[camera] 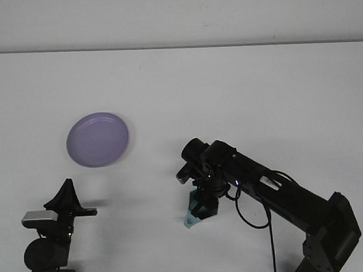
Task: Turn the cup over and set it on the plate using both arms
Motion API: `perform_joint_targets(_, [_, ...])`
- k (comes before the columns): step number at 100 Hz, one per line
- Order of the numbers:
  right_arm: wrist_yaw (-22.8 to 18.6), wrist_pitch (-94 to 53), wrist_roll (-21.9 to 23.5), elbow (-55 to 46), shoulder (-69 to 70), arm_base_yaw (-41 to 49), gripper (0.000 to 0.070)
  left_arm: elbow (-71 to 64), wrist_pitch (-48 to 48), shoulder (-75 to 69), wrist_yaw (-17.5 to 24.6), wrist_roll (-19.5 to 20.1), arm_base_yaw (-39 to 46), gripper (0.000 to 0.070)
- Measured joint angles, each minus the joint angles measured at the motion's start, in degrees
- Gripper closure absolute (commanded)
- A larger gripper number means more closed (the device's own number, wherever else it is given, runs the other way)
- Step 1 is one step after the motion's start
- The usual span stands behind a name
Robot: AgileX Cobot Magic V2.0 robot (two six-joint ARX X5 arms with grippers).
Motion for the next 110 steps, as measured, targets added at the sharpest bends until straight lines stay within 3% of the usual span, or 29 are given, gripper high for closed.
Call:
perform_joint_targets(30, [-1.5,0.1,-0.8,0.0,1.4,0.0,0.0676,0.0,0.0,0.0,0.0,0.0,0.0,0.0687])
perform_joint_targets(44, [-2.9,0.3,-1.8,0.0,1.4,0.0,0.0474,0.0,0.0,0.0,0.0,0.0,0.0,0.0687])
perform_joint_targets(70, [-4.0,0.7,-2.1,0.2,1.4,0.0,0.0228,0.0,0.0,0.0,0.0,0.0,0.0,0.0687])
perform_joint_targets(110, [-3.1,-5.9,-2.0,14.9,0.4,-1.6,0.0217,0.0,0.0,0.0,0.0,-0.2,0.0,0.0688])
